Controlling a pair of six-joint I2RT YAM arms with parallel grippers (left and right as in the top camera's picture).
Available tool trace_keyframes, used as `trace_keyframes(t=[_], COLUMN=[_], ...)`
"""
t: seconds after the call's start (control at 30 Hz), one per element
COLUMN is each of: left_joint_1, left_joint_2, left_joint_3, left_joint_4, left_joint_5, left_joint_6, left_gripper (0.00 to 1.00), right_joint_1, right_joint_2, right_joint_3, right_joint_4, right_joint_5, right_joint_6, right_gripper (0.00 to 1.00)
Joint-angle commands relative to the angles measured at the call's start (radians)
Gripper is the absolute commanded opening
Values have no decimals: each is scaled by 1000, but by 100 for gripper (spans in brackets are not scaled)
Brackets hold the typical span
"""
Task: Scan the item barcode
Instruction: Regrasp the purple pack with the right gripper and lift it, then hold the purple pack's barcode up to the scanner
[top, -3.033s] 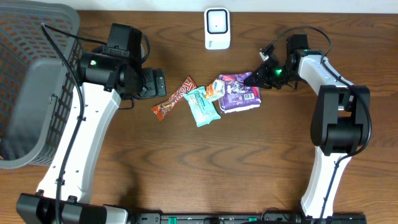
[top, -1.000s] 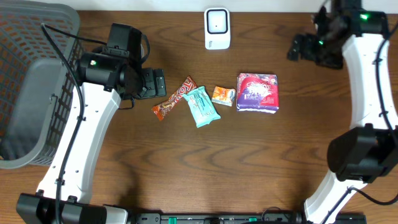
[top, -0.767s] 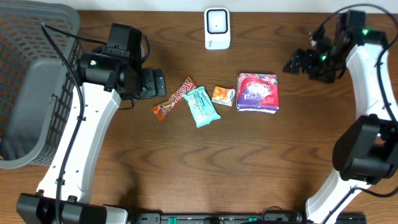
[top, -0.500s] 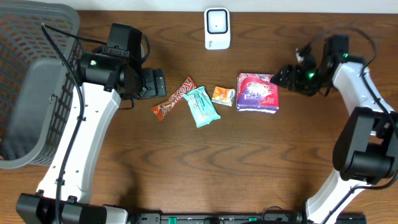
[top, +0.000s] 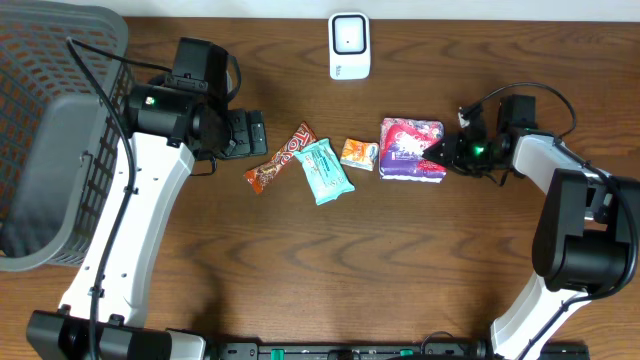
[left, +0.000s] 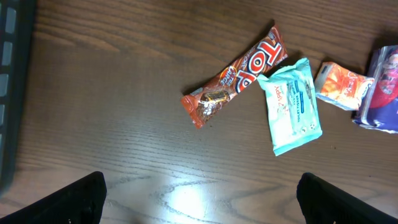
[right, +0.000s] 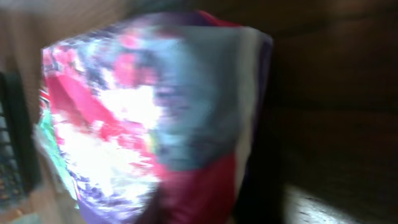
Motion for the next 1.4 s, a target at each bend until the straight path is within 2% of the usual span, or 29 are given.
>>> trace_keyframes(t=[0.0, 0.1, 0.3, 0.43, 0.57, 0.7, 0.87, 1.03, 1.17, 1.37], left_joint_1=[4, 4, 4, 4, 4, 4, 4, 4, 4, 4], left_joint_2=[2, 2, 2, 2, 2, 2, 2, 2, 2, 2], left_joint_3=[-5, -5, -5, -5, -5, -5, -5, -5, -5, -5], left_joint_4=[-4, -4, -4, -4, -4, -4, -4, -4, -4, -4], left_joint_5=[-10, -10, -10, -10, -9, -9, -10, -10, -10, -9], left_joint_6=[-5, -5, -5, -5, -5, -5, -5, -5, -5, -5], left_gripper=[98, 98, 98, 98, 98, 98, 98, 98, 98, 98], right_joint_1=[24, 22, 24, 55, 109, 188, 299, 393, 419, 412], right_joint_2=[11, 8, -4, -4, -4, -4, -4, 10, 47, 142], right_joint_3=[-21, 22, 189, 276, 294, 294, 294, 294, 294, 314], right_joint_4=[3, 17, 36, 177, 388, 425, 493, 628, 701, 777], right_joint_5=[-47, -181, -314, -313, -173, 138, 425, 614, 681, 616], right_joint_6=[50, 93, 291, 457, 633, 765, 789, 792, 830, 864], right_gripper=[1, 1, 1, 1, 1, 1, 1, 1, 1, 1])
